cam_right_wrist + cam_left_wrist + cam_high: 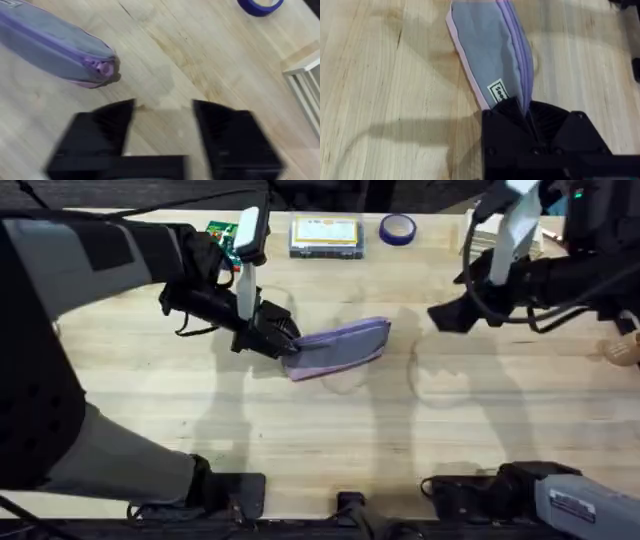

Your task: Unzip the bag, pick up the pens from the table one at a time and place them inside, then zip the bag closed.

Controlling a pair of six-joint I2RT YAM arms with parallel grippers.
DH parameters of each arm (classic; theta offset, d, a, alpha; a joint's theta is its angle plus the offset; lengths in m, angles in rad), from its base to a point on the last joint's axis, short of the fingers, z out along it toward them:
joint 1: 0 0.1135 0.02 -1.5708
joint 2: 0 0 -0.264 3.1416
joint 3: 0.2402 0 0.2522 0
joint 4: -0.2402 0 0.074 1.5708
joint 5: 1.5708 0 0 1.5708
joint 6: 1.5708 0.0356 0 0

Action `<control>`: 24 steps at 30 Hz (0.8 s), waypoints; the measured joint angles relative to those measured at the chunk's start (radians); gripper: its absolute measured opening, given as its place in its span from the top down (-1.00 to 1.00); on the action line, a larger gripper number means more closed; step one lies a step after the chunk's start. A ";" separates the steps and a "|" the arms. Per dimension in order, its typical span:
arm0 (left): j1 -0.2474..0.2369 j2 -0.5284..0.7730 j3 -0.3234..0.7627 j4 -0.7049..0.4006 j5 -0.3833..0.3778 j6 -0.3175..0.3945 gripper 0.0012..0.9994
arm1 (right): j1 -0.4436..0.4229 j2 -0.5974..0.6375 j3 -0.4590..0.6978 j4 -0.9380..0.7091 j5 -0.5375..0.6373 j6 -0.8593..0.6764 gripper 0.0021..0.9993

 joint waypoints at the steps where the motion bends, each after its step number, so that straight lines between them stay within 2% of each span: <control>1: 0.000 0.000 0.000 0.001 0.000 0.000 0.92 | 0.004 -0.015 0.000 -0.012 0.000 0.000 -0.84; 2: 0.000 0.000 0.000 0.004 0.000 0.000 0.92 | 0.011 -0.031 0.000 -0.027 0.000 -0.001 -0.96; 3: 0.000 0.000 0.000 0.007 0.000 0.000 0.92 | 0.018 -0.042 0.000 -0.036 0.000 0.000 -0.98; 12: 0.002 0.000 0.000 0.011 0.000 0.000 0.91 | 0.085 -0.102 0.000 -0.095 0.000 0.000 -0.99; 13: 0.002 0.000 0.000 0.011 -0.001 0.000 0.83 | 0.093 -0.104 0.000 -0.097 0.000 0.000 -0.99; 14: 0.002 0.000 0.000 0.012 0.000 0.001 0.65 | 0.100 -0.105 0.000 -0.098 0.000 0.000 -0.99; 19: 0.002 0.000 0.000 0.017 0.005 -0.003 -0.89 | 0.136 -0.105 0.000 -0.100 0.000 0.000 -0.99; 21: 0.002 0.000 0.000 0.019 0.007 -0.003 -0.98 | 0.147 -0.105 0.000 -0.100 0.000 0.000 -0.99; 24: 0.002 0.000 0.000 0.019 0.007 -0.003 -0.99 | 0.155 -0.105 0.000 -0.100 -0.001 0.000 -0.99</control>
